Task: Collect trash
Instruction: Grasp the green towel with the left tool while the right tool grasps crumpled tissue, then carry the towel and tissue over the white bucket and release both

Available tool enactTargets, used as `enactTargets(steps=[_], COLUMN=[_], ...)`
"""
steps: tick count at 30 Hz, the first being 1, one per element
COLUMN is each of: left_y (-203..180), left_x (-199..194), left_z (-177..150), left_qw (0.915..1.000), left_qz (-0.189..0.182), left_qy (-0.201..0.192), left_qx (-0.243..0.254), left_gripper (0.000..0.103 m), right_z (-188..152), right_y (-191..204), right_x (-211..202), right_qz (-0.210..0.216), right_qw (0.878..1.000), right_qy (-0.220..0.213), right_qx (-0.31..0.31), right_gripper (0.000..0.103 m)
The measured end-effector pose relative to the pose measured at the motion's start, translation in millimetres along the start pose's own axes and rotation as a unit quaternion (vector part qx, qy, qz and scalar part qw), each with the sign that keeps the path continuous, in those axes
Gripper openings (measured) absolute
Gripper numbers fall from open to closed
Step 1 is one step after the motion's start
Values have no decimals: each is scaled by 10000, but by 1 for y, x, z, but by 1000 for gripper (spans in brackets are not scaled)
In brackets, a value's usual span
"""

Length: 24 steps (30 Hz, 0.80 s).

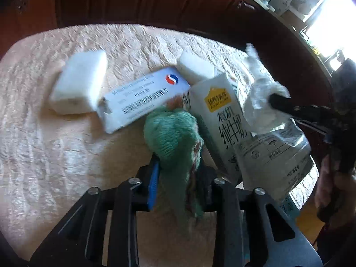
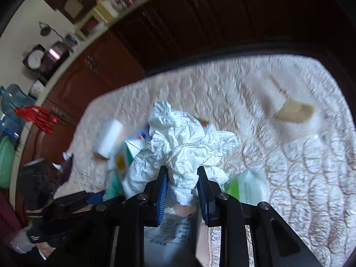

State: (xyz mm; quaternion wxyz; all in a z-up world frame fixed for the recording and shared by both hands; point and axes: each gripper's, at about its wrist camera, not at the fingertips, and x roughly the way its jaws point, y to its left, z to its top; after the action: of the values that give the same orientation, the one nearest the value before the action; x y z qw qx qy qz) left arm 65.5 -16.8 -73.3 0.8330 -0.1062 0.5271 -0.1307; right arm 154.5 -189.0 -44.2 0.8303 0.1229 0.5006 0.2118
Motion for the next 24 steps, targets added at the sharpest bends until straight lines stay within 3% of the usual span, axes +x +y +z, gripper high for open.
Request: enactTargets(steps=[2, 13, 24], left_y=[2, 0, -53], left_x=[-10, -63, -91], left_z=[1, -1, 11], left_qw=[9999, 9978, 9934], left_qz=[26, 41, -309], left_qy=[-130, -649, -948], left_qx=[-6, 148, 560], left_gripper=[15, 12, 12], right_z=[1, -14, -35], right_y=[5, 13, -3], right_x=[-19, -85, -122], right_qz=[50, 71, -89], right_qw=[9997, 9958, 9931], right_qy=[-223, -905, -1166], right_qx=[-48, -108, 55], right_gripper=[24, 24, 24])
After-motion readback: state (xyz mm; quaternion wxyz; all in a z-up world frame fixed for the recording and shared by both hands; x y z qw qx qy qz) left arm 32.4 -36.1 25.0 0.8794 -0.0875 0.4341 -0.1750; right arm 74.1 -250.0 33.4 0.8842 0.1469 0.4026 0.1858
